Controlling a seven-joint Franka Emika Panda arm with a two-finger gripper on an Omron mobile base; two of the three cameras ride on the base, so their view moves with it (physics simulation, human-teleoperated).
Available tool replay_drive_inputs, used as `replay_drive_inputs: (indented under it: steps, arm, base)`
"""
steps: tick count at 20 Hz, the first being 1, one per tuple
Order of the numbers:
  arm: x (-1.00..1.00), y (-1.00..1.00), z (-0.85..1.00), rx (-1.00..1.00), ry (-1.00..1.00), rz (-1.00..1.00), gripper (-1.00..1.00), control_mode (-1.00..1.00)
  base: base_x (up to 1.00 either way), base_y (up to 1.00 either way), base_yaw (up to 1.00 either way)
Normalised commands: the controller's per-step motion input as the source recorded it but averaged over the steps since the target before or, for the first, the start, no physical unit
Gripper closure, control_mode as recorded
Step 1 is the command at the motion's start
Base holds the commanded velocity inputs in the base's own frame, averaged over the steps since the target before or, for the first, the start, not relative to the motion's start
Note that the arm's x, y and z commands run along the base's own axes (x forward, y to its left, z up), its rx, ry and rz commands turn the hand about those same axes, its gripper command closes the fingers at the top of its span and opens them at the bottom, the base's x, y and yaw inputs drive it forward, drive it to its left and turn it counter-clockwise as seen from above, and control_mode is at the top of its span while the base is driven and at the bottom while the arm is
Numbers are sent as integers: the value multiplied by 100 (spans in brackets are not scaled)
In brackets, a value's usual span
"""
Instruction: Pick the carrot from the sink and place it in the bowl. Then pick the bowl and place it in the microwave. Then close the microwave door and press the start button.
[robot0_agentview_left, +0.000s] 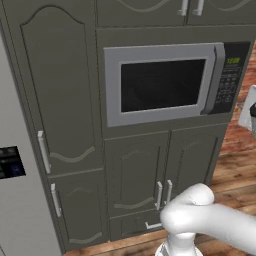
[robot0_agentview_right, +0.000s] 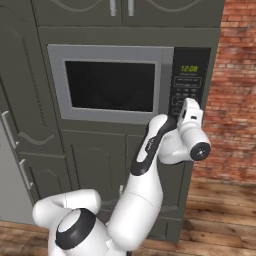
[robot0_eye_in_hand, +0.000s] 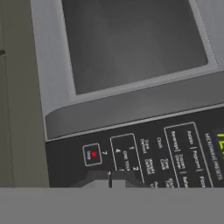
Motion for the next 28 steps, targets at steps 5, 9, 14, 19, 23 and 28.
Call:
replay_drive_inputs:
  steps: [5,9,14,19,23,28]
  arm:
    - [39,-2,-20,-2,-3,-1,100,-100]
    - [33,-24,-10,0,-3,0,100,-100]
    - [24,-30,-2,0,-4,0,100,-100]
    - [34,-14,-4,0,-2,0,100,-100]
    - [44,0,-13,-4,-1,0,100,-100]
    - [46,0,-22,-6,-1,0,100,-100]
  base:
    - [0,0,0]
    - [0,0,0]
    - [0,0,0]
    - [0,0,0]
    - [0,0,0]
    - [0,0,0]
